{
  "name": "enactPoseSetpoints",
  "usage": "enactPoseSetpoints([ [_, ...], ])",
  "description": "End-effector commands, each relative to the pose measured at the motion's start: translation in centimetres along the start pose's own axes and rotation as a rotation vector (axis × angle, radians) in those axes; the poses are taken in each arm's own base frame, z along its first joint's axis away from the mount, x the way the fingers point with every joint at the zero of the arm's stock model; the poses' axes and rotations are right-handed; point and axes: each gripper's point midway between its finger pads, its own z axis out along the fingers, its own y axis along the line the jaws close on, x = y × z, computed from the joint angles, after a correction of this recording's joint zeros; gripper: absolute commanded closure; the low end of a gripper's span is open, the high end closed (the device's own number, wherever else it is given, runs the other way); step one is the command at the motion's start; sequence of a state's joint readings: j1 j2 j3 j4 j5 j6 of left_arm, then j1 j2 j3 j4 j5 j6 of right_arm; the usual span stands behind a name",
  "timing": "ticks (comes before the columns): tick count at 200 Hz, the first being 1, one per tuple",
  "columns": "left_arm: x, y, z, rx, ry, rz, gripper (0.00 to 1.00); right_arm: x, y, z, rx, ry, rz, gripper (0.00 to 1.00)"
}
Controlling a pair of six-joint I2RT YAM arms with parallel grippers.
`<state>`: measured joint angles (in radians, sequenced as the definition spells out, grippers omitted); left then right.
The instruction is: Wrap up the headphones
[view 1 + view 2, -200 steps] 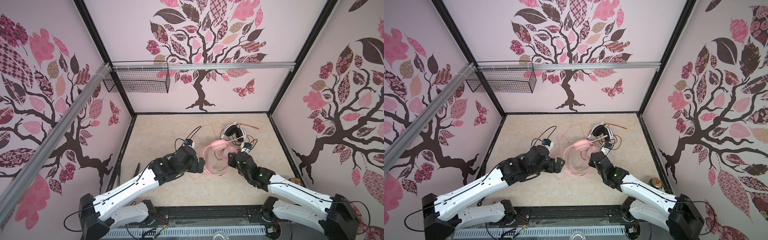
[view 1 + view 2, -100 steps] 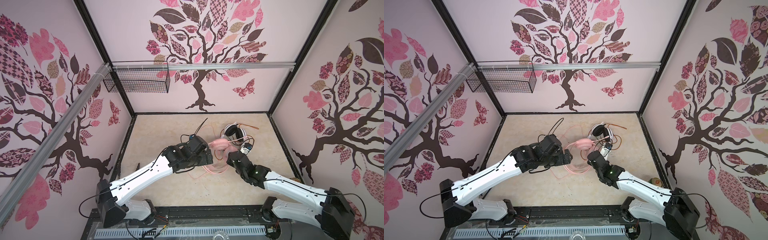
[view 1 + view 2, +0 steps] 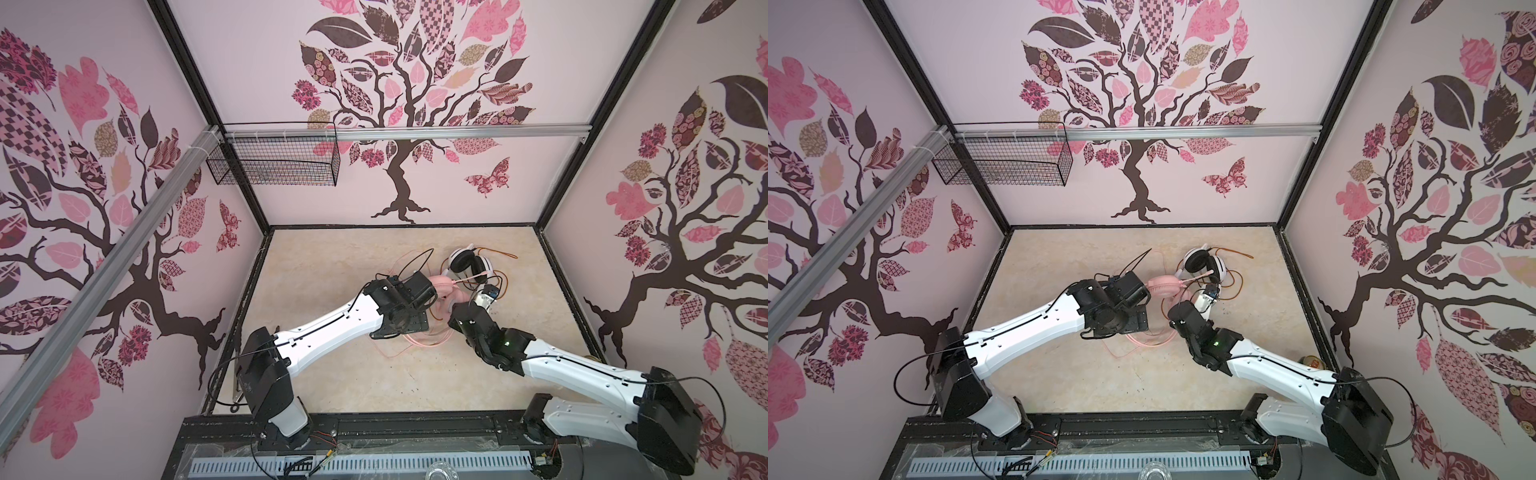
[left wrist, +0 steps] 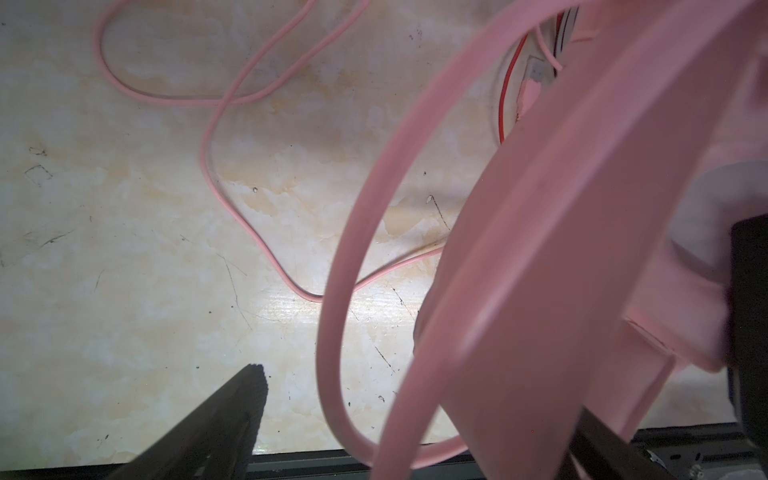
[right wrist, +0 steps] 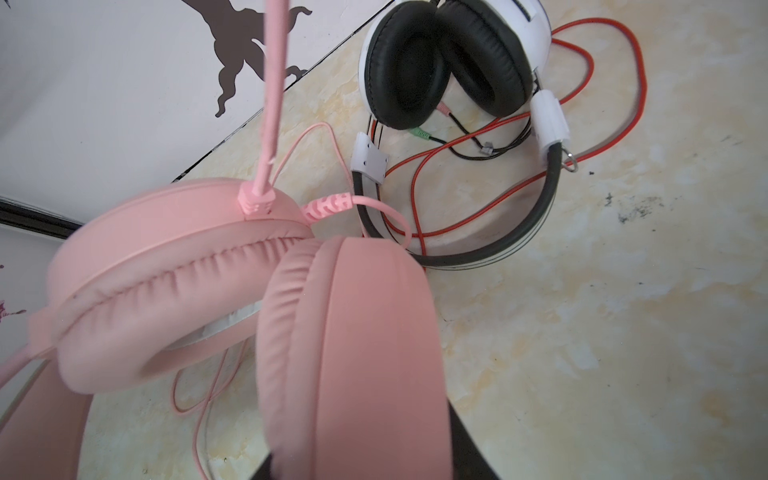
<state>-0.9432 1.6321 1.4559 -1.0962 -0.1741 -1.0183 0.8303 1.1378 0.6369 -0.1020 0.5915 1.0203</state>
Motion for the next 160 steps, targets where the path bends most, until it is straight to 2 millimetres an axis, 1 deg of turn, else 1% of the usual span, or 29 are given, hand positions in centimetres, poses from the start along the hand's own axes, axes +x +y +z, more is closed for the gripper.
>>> enactPoseSetpoints([
  [1,-1.0,-0.3,-0.8,-0.017,-0.035,-0.009,0.02,-2.5,2.5,-0.7,-0.054,-0.078,0.051,0.68],
  [34,-1.3,-0.4,-0.5,-0.052,-0.031,0.021,0.02,-2.7,2.3,-0.8,-0.039,-0.094,0.039,0.71],
  [85,-0.7,-0.2,0.6,-0.130,0.039,0.053,0.02,-3.1,1.7,-0.8,-0.024,-0.134,0.044,0.71],
  [99,-0.6,-0.2,0.6,-0.127,0.043,0.046,0.02,-3.3,1.6,-0.8,-0.017,-0.149,0.048,0.72],
  [128,-1.0,-0.2,0.1,-0.113,0.019,0.031,0.02,-3.7,1.3,-0.7,0.009,-0.177,0.042,0.72],
  [160,-0.5,0.2,1.0,-0.114,0.091,-0.002,0.02,-3.9,1.4,-0.7,0.008,-0.189,0.053,0.72],
])
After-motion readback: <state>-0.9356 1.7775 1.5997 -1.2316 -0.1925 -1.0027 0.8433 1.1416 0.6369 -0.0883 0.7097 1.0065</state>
